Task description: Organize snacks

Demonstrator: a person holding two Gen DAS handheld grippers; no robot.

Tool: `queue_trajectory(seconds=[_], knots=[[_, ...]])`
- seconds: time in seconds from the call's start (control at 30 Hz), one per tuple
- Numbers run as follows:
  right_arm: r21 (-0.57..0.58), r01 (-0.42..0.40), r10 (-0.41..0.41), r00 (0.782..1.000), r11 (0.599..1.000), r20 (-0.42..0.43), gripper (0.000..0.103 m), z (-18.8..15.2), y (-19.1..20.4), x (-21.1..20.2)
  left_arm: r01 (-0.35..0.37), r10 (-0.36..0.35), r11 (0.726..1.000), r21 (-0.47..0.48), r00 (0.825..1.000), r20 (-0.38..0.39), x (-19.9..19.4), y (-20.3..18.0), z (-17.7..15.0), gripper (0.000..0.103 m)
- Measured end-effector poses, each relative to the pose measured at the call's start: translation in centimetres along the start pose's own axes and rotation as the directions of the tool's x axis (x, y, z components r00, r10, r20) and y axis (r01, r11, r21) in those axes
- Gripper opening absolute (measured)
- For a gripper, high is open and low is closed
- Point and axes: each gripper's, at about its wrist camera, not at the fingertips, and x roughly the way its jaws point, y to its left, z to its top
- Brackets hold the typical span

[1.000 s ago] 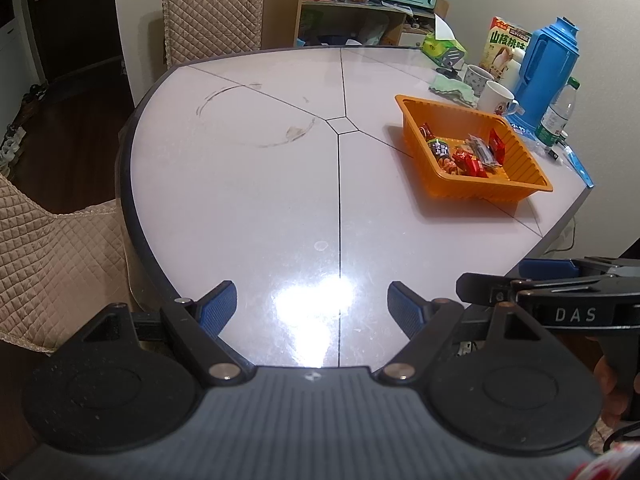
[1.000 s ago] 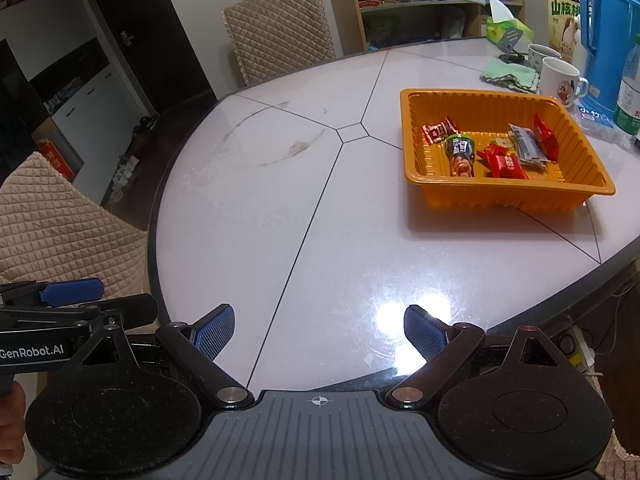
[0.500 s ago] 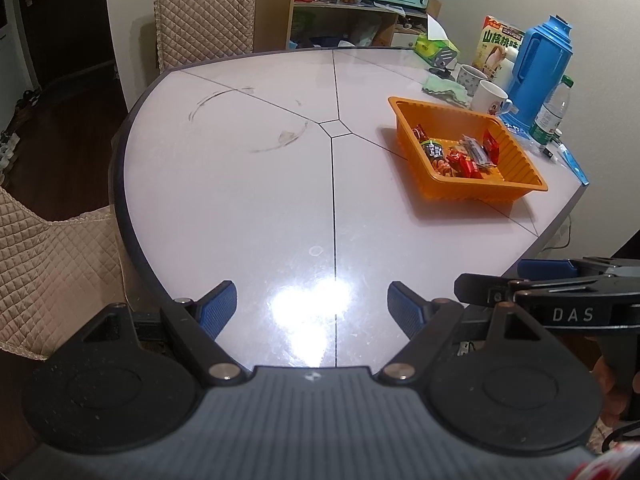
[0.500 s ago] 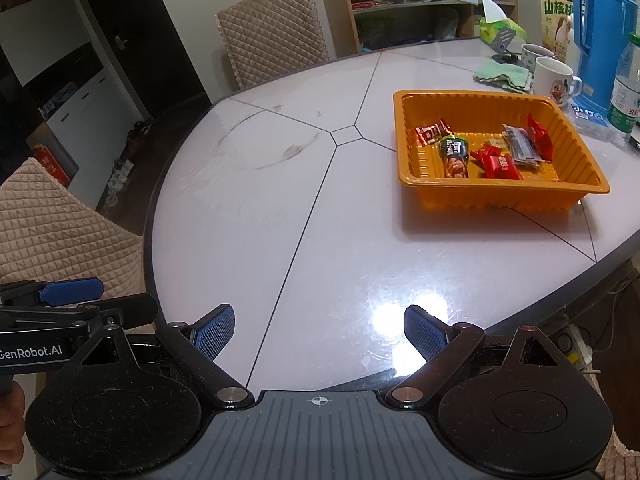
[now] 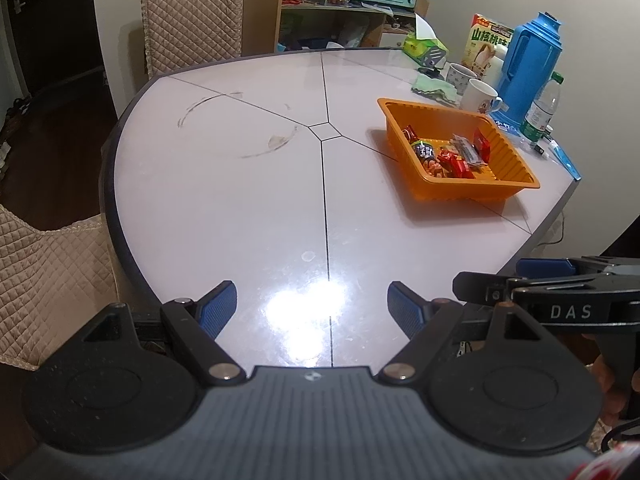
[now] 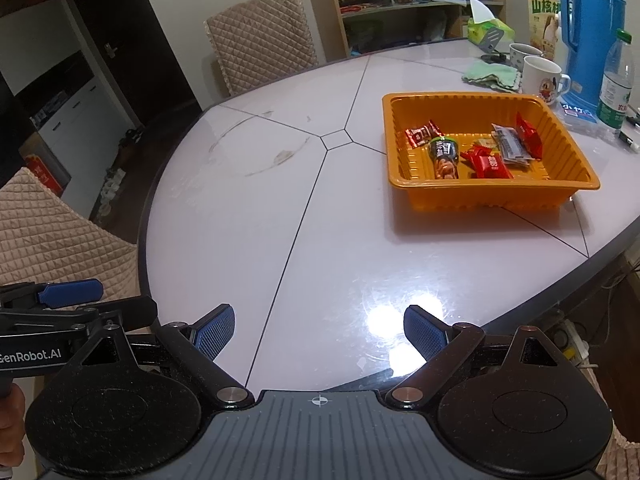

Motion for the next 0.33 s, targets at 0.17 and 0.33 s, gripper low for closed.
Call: queue_trajectory(seconds=[0.17,0.33], knots=[[0.011,0.008,-0.008,1.0,1.0,0.007,0.091,-0.06,0.12,-0.16,0.015,-0.015,1.0,0.012,1.0,0.006,-0.14,0.11,-0.01,0.081],[0.031,0.019,-0.019,1.0,0.999,0.014,0.091,-0.19,0.2,-0.27,0.021,-0.021,1.0,0.018,1.0,0.0,-0.05,0.27,-0.02,0.083]])
